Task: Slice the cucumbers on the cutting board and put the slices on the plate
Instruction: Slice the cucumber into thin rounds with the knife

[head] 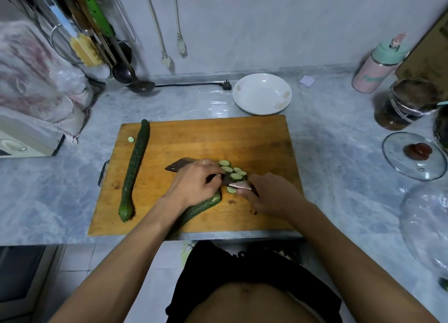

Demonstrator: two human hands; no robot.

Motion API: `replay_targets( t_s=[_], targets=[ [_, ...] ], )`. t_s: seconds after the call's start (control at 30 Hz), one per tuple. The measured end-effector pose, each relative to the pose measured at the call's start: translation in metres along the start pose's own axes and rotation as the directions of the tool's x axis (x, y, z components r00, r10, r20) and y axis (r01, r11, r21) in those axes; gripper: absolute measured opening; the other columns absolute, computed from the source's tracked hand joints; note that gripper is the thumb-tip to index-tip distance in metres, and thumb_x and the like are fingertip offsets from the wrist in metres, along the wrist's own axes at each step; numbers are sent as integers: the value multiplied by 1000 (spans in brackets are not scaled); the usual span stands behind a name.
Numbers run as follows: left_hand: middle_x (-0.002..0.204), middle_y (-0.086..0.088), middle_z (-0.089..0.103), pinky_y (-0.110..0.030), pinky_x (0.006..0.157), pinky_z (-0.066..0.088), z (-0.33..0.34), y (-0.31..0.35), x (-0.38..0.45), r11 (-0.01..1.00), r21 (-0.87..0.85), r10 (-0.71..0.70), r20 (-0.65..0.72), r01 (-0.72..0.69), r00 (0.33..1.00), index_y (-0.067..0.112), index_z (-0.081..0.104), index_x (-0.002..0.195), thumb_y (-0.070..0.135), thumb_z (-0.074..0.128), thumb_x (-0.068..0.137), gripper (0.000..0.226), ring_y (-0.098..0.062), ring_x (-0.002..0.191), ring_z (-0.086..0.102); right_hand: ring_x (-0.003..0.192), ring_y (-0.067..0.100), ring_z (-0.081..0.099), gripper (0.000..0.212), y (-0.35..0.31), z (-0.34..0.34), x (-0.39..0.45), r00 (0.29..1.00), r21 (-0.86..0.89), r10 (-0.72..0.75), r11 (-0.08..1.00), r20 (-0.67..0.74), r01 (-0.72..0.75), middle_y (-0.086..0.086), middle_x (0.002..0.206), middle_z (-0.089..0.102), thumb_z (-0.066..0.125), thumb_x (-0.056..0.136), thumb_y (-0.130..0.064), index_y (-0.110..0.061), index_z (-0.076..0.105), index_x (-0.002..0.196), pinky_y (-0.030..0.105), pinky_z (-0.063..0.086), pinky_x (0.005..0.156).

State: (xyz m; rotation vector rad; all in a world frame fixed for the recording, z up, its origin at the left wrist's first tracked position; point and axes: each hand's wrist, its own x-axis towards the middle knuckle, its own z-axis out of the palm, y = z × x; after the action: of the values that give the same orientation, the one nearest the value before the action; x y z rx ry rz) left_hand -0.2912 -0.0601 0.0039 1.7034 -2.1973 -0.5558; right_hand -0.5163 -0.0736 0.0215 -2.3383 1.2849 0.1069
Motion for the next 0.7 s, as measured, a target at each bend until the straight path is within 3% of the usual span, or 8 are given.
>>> replay_targets(
  t_s=[0.1,0.17,0.33,0.4,0.47,0.57,0.7],
  targets=[
    [134,2,60,-26,107,38,-3,-8,19,995,-77,-49,239,69,970,22,70,121,18,53,94,32,-16,125,52,74,24,60,44,1,5,-5,1000,-26,0,1000,4,0,6,88,63,39,99,-57,-16,55,101,39,52,67],
    [133,-2,60,-20,106,34,-4,-14,32,991,-95,-61,300,94,952,20,71,120,6,59,92,33,-18,126,51,76,26,60,46,2,5,-10,1000,-43,-25,999,12,25,8,90,64,38,99,-57,-15,55,105,39,52,68],
    [126,2,64,-31,97,47,-4,-12,52,988,84,-144,153,132,978,28,71,116,12,70,86,33,-21,116,58,76,25,60,50,3,4,-20,997,-67,-74,995,-25,72,6,88,62,37,98,-59,-13,55,106,36,49,64],
    [108,6,67,-33,89,51,-5,-2,51,996,-32,-73,123,78,990,31,74,104,24,77,83,22,-17,102,61,77,26,61,49,6,5,-20,996,-79,-70,995,-54,65,6,88,64,39,98,-58,-13,55,104,36,48,63],
    [97,10,66,-29,82,50,-5,12,46,985,-173,32,216,6,976,30,76,97,36,82,77,21,-10,92,61,76,26,62,47,10,6,-20,994,-75,-70,995,-86,64,6,89,66,40,98,-58,-14,54,100,36,48,63],
    [88,13,64,-23,73,45,1,21,49,974,-225,64,268,-2,961,26,78,96,35,82,78,20,-9,88,60,75,24,60,40,13,6,-22,991,-83,-91,993,-96,83,5,88,64,38,99,-58,-19,45,89,35,45,63],
    [100,9,68,-21,74,40,7,18,64,998,-16,-62,173,66,983,27,77,99,24,73,88,13,-16,97,63,76,24,60,44,14,5,-25,987,-116,-120,987,-107,107,2,88,63,39,99,-57,-16,53,95,35,44,64]
  ],
)
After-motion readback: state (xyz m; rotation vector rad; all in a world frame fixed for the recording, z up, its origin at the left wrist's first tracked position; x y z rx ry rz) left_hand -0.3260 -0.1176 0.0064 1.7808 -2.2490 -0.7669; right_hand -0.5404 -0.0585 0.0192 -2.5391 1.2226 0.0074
